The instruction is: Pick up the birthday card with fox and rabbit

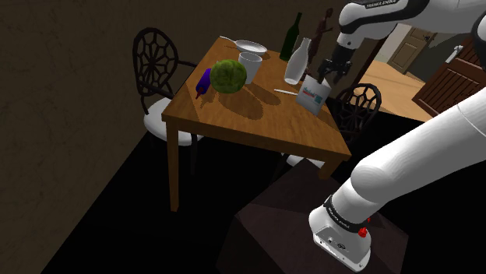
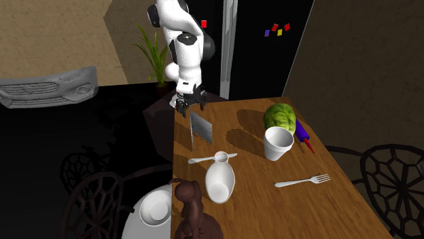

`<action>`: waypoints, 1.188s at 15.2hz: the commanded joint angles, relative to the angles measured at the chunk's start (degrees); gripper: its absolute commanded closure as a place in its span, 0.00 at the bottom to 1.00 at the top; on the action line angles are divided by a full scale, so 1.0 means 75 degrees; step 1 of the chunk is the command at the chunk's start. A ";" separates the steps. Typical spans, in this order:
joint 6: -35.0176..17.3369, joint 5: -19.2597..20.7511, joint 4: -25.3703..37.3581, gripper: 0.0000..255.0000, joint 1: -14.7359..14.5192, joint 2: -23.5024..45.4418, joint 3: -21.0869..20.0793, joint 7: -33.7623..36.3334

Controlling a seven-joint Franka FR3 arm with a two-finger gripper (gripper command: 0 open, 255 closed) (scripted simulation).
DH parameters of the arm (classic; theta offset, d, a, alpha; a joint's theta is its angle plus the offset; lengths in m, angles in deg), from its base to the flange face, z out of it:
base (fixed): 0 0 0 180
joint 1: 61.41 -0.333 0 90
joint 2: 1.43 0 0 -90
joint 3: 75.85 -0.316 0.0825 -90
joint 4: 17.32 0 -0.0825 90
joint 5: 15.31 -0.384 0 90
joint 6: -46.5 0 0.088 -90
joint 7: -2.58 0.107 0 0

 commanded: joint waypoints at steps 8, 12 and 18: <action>-0.0771 -0.0071 -0.0523 0.00 0.0031 0.0300 0.0161 -0.0101; -0.0778 -0.0071 -0.0529 1.00 0.0030 0.0302 0.0161 -0.0101; -0.0783 -0.0069 -0.0536 1.00 0.0032 0.0299 0.0162 -0.0101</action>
